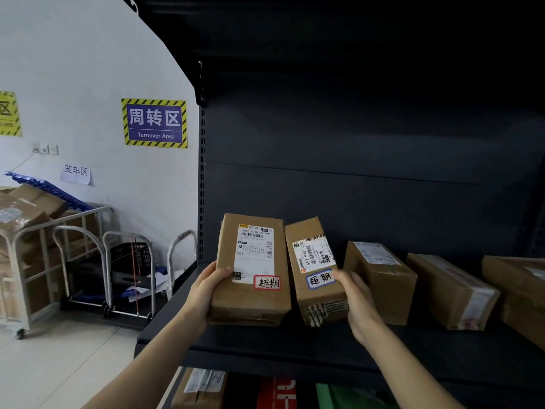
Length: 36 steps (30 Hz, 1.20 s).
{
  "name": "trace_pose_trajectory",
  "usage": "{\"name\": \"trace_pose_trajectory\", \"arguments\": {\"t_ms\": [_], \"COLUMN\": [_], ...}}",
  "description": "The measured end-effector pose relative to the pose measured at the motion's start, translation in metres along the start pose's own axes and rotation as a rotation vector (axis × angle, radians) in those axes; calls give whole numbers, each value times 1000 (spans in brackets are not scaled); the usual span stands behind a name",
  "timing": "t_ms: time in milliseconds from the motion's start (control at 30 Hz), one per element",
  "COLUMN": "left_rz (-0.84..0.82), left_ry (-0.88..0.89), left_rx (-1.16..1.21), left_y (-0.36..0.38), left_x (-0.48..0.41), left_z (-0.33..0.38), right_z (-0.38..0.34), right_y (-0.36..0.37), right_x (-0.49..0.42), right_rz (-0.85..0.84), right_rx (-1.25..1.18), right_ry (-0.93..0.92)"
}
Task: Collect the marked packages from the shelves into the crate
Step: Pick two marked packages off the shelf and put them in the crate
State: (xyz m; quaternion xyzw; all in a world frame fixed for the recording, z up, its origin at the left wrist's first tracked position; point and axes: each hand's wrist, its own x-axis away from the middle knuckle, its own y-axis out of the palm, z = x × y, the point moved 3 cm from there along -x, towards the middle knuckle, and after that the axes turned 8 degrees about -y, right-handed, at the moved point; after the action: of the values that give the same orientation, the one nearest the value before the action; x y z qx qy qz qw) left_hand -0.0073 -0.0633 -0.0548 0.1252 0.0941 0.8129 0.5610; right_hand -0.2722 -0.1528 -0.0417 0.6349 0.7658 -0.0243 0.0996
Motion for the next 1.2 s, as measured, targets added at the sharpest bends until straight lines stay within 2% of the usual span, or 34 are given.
{"name": "trace_pose_trajectory", "arguments": {"t_ms": [100, 267, 733, 967, 1200], "left_rz": [4, -9, -84, -135, -99], "left_ry": [6, -7, 17, 66, 97], "left_rx": [-5, 0, 9, -68, -155], "left_y": [5, 12, 22, 23, 15], "left_x": [-2, 0, 22, 37, 70], "left_z": [0, 1, 2, 1, -3], "right_z": [4, 2, 0, -8, -4], "right_y": [0, -2, -17, -29, -32], "right_x": [4, 9, 19, 31, 41], "right_rz": [11, 10, -102, -180, -239], "right_rx": [-141, -202, -207, -125, -77], "right_ry": [-25, -52, -73, -196, -254]}}
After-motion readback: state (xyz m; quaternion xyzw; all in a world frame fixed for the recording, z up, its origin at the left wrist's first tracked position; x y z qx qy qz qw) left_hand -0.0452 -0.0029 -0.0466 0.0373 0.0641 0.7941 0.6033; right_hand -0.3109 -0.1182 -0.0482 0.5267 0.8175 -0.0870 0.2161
